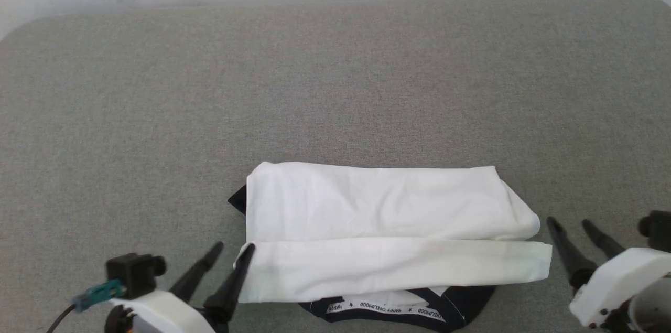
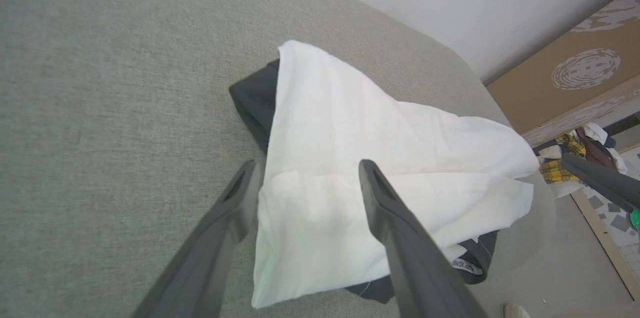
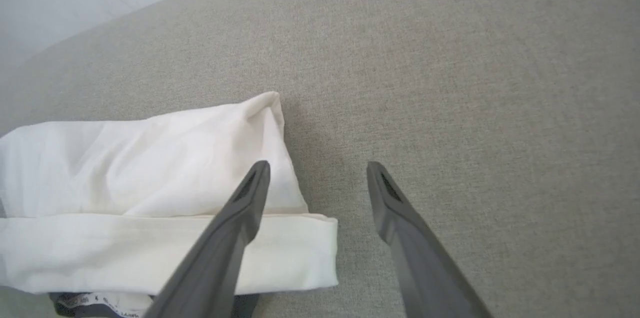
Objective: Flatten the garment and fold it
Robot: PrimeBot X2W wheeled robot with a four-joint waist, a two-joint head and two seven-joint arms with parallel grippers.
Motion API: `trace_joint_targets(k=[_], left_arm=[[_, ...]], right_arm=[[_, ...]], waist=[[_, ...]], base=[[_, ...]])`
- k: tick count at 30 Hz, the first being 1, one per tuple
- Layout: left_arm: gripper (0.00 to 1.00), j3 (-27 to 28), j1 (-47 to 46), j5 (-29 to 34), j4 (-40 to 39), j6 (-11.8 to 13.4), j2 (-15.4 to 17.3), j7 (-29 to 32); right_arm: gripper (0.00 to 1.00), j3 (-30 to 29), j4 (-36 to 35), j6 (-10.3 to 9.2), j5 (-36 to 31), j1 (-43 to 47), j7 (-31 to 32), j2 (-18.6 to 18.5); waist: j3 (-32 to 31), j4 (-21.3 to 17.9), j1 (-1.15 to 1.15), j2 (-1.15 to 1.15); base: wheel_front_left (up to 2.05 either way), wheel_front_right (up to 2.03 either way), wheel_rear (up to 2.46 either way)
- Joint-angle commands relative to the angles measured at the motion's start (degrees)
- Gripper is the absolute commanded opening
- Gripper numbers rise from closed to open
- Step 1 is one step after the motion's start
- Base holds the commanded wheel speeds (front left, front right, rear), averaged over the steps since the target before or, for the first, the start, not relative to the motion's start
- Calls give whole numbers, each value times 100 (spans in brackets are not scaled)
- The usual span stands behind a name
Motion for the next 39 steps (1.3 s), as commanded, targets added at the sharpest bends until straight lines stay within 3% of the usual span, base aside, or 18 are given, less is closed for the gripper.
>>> trace_joint_targets(k=[1, 5, 8, 11, 16, 23, 30, 39], left_arm=[[100, 53, 71, 41, -52, 55, 30, -66], [100, 577, 249, 430, -576, 607, -46, -789], [100, 1304, 373, 1001, -992, 1046, -377, -961], [100, 2158, 582, 1962, -1527, 1165, -878, -969], [100, 2841, 979, 3091, -1871, 924, -1536, -971], [100, 3110, 1094, 3600, -1711, 326, -2193, -972], [100, 3358, 1022, 3774, -1518, -186, -2512, -972], [100, 3415, 954, 3886, -1289, -574, -2778, -973]], right_arm=[[100, -24, -60, -4, 30, 42, 5, -10], [100, -124, -444, -4, 4, 150, -16, 6], [100, -67, -506, -4, -4, 225, -26, 50], [100, 41, -445, -4, -11, 280, -9, 66], [100, 175, -244, -4, 14, 191, -4, 34], [100, 160, 337, -4, 25, -113, -67, -66], [100, 375, 799, -4, 171, -334, -29, -139], [100, 302, 1395, -4, 133, -529, 306, -130]], waist=[[-22, 18, 0, 0], [-81, 50, 0, 0], [-89, 83, 0, 0], [-44, 128, 0, 0], [92, 211, 0, 0], [236, 417, 0, 0], [347, 649, 0, 0], [455, 849, 0, 0]], base=[[0, 0, 0], [0, 0, 0], [0, 0, 0], [0, 0, 0], [0, 0, 0], [0, 0, 0], [0, 0, 0], [0, 0, 0]])
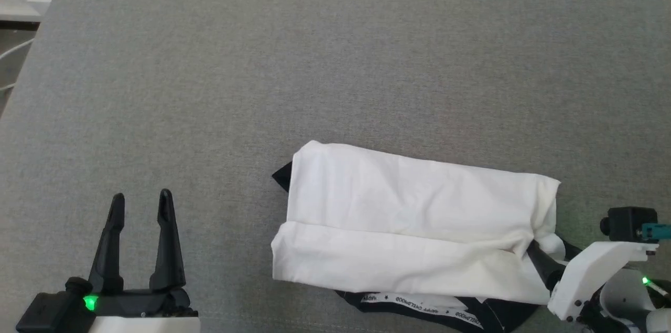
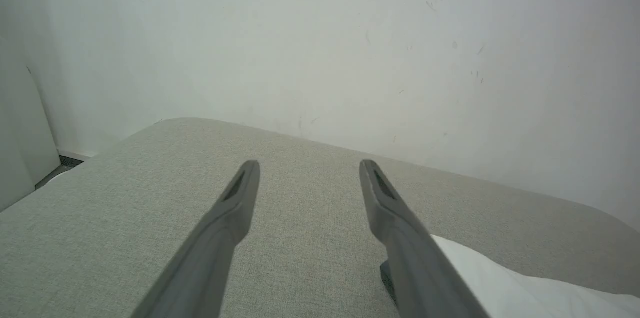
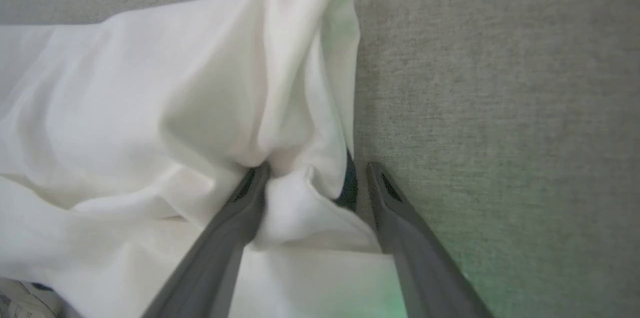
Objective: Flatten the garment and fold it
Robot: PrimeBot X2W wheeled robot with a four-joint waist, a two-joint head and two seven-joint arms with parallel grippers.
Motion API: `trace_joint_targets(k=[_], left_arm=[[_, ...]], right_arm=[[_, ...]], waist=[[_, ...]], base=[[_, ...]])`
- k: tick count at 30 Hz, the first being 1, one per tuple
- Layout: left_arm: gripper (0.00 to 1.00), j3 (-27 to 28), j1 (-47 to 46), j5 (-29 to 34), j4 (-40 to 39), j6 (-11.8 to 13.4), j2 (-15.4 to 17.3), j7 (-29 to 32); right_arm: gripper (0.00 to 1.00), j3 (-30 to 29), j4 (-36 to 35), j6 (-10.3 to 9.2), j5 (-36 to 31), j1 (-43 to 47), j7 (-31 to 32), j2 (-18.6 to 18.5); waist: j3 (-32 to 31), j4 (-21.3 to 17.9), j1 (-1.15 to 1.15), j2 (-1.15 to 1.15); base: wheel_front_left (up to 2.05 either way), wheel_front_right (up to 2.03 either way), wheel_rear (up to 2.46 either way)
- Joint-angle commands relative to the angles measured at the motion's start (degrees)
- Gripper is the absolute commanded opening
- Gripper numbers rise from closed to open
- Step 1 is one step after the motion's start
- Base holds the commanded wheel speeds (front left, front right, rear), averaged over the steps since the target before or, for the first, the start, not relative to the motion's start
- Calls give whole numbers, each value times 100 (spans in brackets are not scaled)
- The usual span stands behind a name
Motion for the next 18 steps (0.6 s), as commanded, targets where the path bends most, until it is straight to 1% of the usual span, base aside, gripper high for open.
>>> trace_joint_targets(k=[1, 8, 11, 12, 13, 14, 16, 18], left_arm=[[100, 15, -106, 62, 29, -48, -34, -27], [100, 28, -116, 66, 145, -171, -77, -27], [100, -16, -123, 53, 222, -215, -60, -27], [100, -32, -132, 52, 243, -226, -55, -27], [100, -49, -145, 50, 264, -236, -52, -27], [100, -69, -158, 45, 286, -245, -49, -27], [100, -107, -180, 43, 331, -261, -40, -27], [100, -122, -183, 42, 366, -267, -40, -27]], right_arm=[[100, -22, 146, -13, -16, -33, 135, 32], [100, 39, 385, -13, -70, -115, 906, 42], [100, 144, 454, -13, -115, -220, 1120, 46], [63, 189, 474, -13, -161, -257, 1161, 31], [37, 233, 480, -13, -232, -297, 1157, 2], [0, 243, 490, -13, -317, -340, 1129, -24], [0, 287, 486, -13, -438, -406, 1136, -66], [0, 203, 415, -13, -484, -463, 1111, -62]], waist=[[25, 51, 0, 0], [63, 117, 0, 0], [72, 105, 0, 0], [74, 98, 0, 0], [75, 90, 0, 0], [72, 81, 0, 0], [44, 57, 0, 0], [-3, 16, 0, 0]], base=[[0, 0, 0], [0, 0, 0], [0, 0, 0], [0, 0, 0], [0, 0, 0], [0, 0, 0], [0, 0, 0], [0, 0, 0]])
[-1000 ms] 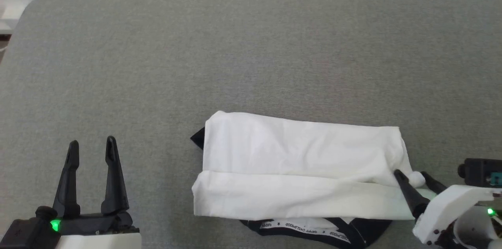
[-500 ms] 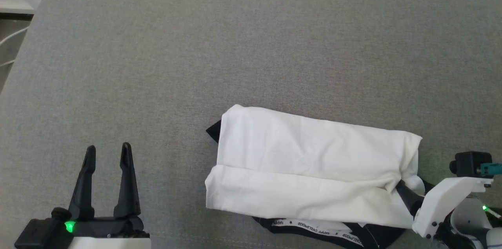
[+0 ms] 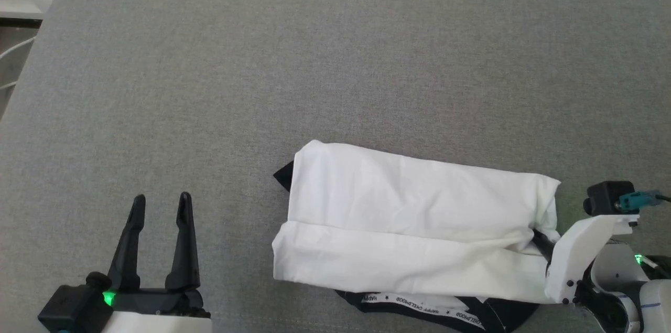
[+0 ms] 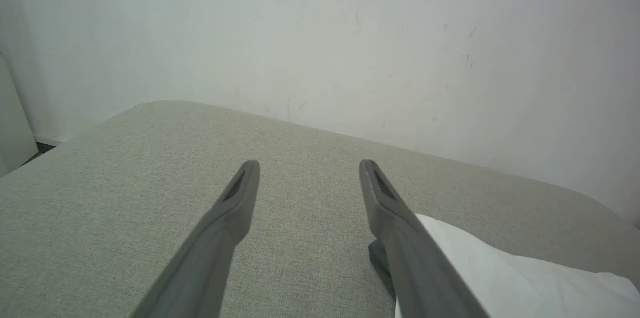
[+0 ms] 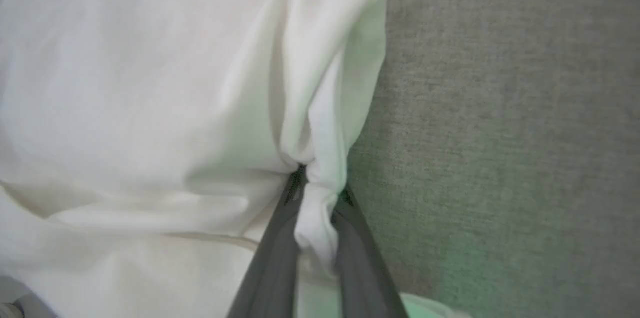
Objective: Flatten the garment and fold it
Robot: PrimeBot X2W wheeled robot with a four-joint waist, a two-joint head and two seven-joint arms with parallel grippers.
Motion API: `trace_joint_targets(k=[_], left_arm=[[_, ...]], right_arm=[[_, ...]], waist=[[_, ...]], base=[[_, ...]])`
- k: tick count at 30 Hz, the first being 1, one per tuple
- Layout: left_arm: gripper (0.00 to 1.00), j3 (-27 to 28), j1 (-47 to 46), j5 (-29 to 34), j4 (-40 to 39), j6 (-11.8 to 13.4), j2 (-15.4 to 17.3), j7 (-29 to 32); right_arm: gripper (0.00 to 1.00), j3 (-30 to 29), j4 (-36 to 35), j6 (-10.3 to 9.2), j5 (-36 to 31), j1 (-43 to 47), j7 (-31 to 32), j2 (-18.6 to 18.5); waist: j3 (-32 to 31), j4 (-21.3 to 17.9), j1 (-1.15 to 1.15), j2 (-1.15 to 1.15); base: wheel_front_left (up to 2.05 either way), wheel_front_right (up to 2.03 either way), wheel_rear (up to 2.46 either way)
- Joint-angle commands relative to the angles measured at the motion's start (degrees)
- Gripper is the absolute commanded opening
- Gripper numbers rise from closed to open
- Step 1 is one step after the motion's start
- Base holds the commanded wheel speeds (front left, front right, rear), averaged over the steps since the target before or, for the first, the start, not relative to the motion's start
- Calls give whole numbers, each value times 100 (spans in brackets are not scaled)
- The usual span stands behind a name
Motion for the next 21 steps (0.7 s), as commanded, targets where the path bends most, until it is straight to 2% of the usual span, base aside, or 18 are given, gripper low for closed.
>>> trace_joint_targets(k=[1, 6, 13, 21], left_arm=[[100, -14, -66, 7, 30, -26, 6, -27], [100, -41, -28, -24, 101, -30, -39, -27], [100, -65, 103, -48, 174, -27, -121, -27], [100, -100, 128, -16, 258, -39, -151, -27]], right_arm=[[0, 29, 144, -13, -100, 58, 61, 19], [0, -341, -266, -13, -163, 114, -49, -18], [0, -1257, -765, -13, -493, 134, -160, -123], [0, -1567, -937, -13, -643, -12, -74, -145]], waist=[[-60, -46, 0, 0], [-222, -137, 0, 0], [-418, -251, 0, 0], [-553, -288, 0, 0]], base=[[0, 0, 0], [0, 0, 0], [0, 0, 0], [0, 0, 0]])
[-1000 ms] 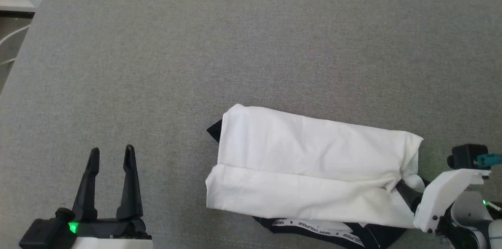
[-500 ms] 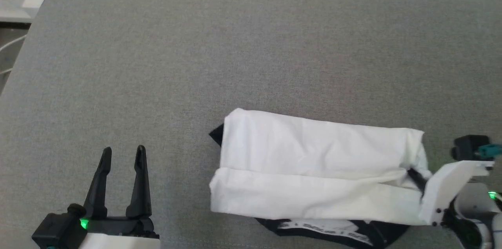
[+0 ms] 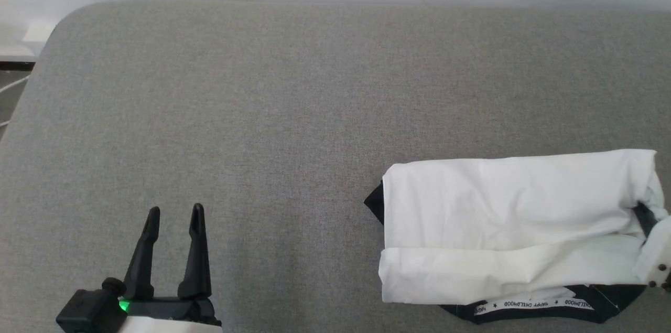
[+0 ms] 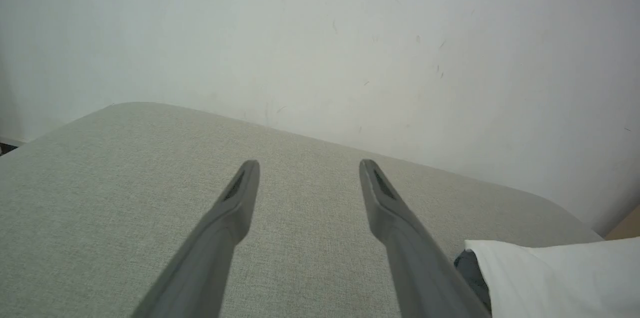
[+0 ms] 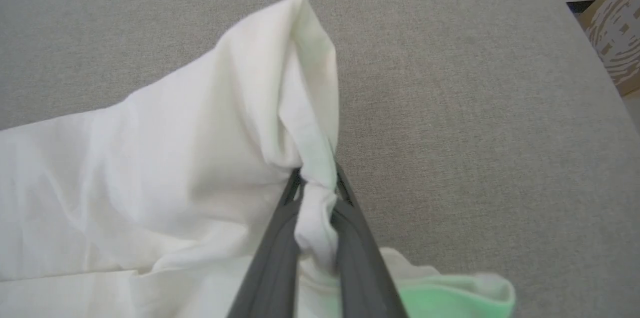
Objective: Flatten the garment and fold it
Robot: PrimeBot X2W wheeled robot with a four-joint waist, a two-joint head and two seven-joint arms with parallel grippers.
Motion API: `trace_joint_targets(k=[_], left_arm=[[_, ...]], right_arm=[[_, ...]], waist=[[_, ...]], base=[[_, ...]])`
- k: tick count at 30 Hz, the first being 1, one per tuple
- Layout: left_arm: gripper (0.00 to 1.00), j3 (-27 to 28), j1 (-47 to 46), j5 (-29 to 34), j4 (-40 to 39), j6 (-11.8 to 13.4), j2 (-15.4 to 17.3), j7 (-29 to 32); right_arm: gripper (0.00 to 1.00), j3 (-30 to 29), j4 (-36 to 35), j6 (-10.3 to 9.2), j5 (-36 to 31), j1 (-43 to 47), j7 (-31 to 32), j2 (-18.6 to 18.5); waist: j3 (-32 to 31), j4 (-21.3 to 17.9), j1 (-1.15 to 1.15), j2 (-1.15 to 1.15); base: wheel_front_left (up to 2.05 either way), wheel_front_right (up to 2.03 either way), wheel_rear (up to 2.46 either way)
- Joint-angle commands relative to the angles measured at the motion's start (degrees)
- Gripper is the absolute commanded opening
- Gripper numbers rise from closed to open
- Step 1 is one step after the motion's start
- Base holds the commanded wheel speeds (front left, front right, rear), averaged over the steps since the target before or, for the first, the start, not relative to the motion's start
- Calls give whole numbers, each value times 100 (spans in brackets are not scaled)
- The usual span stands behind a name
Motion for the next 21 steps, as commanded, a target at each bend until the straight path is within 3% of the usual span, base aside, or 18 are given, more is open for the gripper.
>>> trace_joint_targets(k=[1, 7, 13, 21], left_arm=[[100, -21, 57, 31, 45, -39, -32, -27], [100, -72, 136, 19, 117, -49, -53, -27], [100, -99, 227, -1, 157, -53, -67, -27], [100, -191, 204, -19, 192, -66, -84, -27]], right_arm=[[0, 34, -77, -5, 79, -98, 48, 70], [0, 540, -404, -5, 500, -96, 339, 304], [0, 1433, -680, -5, 874, -192, 768, 426], [0, 2474, -397, -5, 928, -677, 1010, 495]], waist=[[-74, 0, -1, -1], [-275, 59, -1, -1], [-431, 162, -1, -1], [-405, 369, -1, -1]], base=[[0, 0, 0], [0, 0, 0], [0, 0, 0], [0, 0, 0]])
